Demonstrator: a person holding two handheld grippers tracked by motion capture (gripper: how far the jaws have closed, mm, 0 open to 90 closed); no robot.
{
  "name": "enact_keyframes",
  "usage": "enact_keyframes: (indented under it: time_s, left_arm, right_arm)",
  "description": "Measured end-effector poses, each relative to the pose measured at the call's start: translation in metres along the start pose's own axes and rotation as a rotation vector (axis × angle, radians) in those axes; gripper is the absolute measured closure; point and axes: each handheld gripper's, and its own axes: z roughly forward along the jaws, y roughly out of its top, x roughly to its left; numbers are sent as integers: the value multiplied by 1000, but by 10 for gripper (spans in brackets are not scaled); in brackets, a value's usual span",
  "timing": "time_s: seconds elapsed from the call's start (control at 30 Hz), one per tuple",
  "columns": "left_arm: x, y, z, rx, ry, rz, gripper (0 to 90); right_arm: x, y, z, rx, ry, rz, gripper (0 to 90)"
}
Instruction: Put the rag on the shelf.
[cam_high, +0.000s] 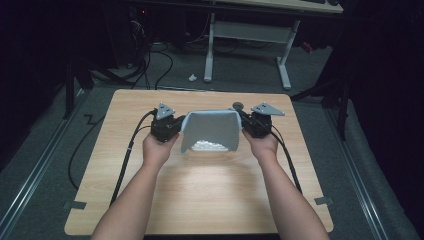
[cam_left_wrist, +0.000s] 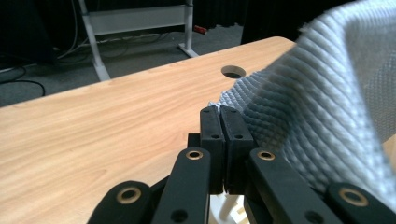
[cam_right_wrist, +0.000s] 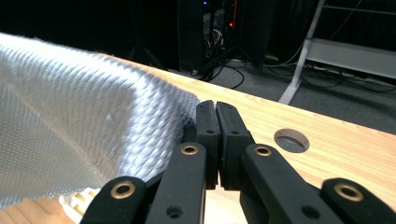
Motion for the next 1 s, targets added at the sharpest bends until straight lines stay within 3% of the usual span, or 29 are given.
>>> enact_keyframes:
  time_s: [0.53,1.0]
  left_arm:
    - [0,-25,4,37,-26,-27,887]
    - [3,-36,5,56,-21,-50,883]
  right_arm:
    - [-3,-24,1,50,-1,10,896]
    - [-2,-43,6,92,-10,16,895]
